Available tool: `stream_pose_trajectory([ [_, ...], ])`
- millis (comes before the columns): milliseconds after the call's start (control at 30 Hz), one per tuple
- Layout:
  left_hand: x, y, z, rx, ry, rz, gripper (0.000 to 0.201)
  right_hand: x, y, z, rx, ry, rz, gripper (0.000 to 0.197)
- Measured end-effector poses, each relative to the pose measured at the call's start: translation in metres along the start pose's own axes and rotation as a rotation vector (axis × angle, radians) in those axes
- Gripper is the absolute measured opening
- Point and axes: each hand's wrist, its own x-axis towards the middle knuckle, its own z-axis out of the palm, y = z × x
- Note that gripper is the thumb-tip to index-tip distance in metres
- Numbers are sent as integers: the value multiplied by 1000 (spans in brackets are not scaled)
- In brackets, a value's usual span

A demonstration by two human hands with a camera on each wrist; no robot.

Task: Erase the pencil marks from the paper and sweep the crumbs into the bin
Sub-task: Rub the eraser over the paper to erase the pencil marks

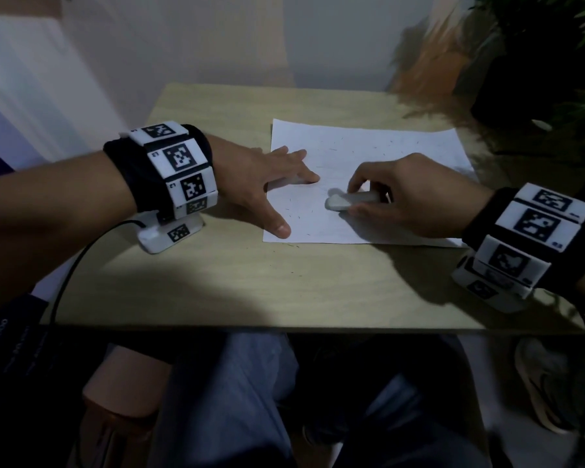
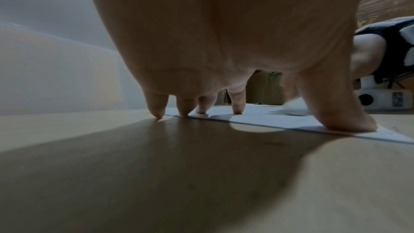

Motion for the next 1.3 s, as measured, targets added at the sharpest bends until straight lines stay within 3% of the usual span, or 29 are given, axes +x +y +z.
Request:
stream_pose_trajectory([
  [167,-2,1,-1,-30,-2,-17,108,-3,-11,-2,101,-200,-70,26],
  [333,0,-2,0,-39,-3,-5,109,0,-5,-2,52,15,-4,45],
  [467,0,0,-1,-23,-4,-8,109,-4,-17,-2,120,-206,-109,28],
  [633,2,-3,-1,-2,-12,3,112,3,-11,-1,52,-13,-8,31],
  [767,6,-7,0,1,-15,13,114,-1,-23,1,97,-186,-122,27],
  [933,5,-5,0,8,-14,17,111,7,-21,1,45,-30,-27,36],
  [1100,4,-5,0,10,-10,13,112,4,-27,1,115,-184,-80,37],
  [1233,6,-8,1,2,-9,24,110,10,-16,2,-9,16,5,40],
  [1300,5,-7,1,7,-7,23,110,8,-17,2,-1,5,-21,36],
])
